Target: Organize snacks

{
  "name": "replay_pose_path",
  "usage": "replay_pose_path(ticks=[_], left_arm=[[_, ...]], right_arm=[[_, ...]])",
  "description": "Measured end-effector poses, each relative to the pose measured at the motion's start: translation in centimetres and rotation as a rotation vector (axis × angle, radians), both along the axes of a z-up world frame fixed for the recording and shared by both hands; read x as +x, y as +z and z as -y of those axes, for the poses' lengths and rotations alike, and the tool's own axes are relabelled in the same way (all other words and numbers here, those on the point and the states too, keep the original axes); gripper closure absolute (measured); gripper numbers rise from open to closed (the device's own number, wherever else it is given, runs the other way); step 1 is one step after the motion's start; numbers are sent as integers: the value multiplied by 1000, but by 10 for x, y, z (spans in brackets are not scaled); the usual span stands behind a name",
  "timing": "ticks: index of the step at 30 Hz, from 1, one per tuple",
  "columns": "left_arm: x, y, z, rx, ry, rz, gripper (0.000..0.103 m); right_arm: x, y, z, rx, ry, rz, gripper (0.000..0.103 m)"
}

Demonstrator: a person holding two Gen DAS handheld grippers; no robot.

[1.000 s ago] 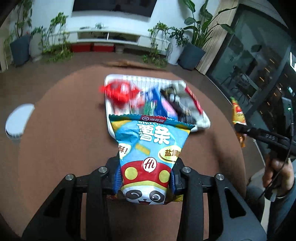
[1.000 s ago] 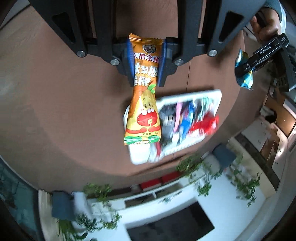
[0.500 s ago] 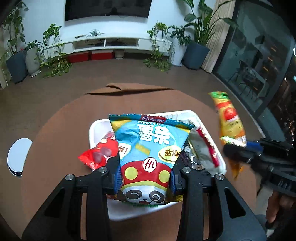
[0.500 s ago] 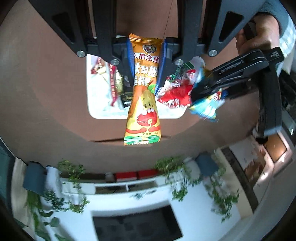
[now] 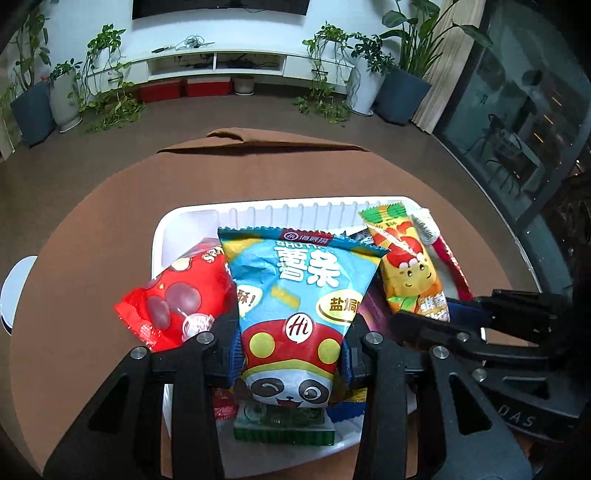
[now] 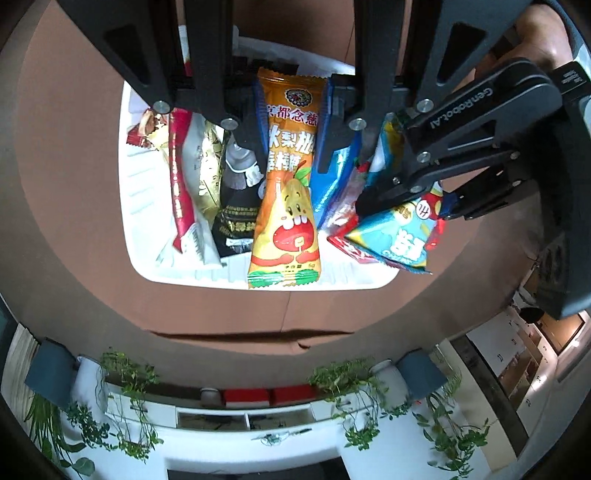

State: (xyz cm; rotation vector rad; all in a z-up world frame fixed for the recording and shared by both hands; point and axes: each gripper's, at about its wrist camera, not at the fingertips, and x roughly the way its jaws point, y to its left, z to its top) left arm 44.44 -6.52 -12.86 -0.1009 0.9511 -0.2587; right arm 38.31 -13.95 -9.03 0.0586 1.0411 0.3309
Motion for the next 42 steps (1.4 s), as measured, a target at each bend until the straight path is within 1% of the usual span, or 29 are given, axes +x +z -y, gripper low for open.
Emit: replay_pose_path(ticks=[2,4,5,13,16,20,21,25,27,29,30,31,32,33,34,37,39,41,42], left_arm=[[4,-6,2,-1,6,6,66],[8,-9,3,0,6,10,62],[8,-9,-1,1,2,12,62],[11,-13,2,-1,5,25,51],[13,-15,1,-3,5,24,50],[8,-16,-2,-5,11,30,49],[1,-12,0,-7,14,31,49],[-8,-6,-3,-12,25,47,44],[-15,0,-6,-15,46,57,36],[-28,11,-12,-36,62,76,30],[-33,17,-14,-40,72,88,23],[-38,21,-16,-39,84,100,14],[-45,27,-19,-39,96,112,10],[-50,32,-20,-41,100,121,4],[-59,37,-22,-45,102,142,0],[-87,52,-18,-32,87,210,0],[-114,68,-13,8,60,294,0],[-147,85,-5,62,29,395,0],[-161,92,-3,84,27,430,0]], right_arm=[[2,-3,-3,-3,8,-4,78],[5,-4,-5,-13,11,0,78],[6,-5,-6,-13,10,0,78],[8,-8,3,5,-15,1,77],[7,-7,6,8,-16,3,76],[3,-6,7,7,-16,11,74],[3,-6,7,6,-17,11,74],[-2,-2,9,7,-25,24,73],[-7,4,12,5,-37,40,68],[-15,12,18,9,-56,64,56],[-18,15,22,18,-66,72,52],[-23,20,26,33,-75,81,46],[-28,24,30,48,-82,93,40],[-36,29,34,58,-89,111,37],[-41,32,35,62,-93,121,32],[-65,45,40,62,-98,181,22],[-83,54,42,60,-102,229,20],[-102,64,44,56,-115,286,19],[-116,72,46,61,-121,329,18]])
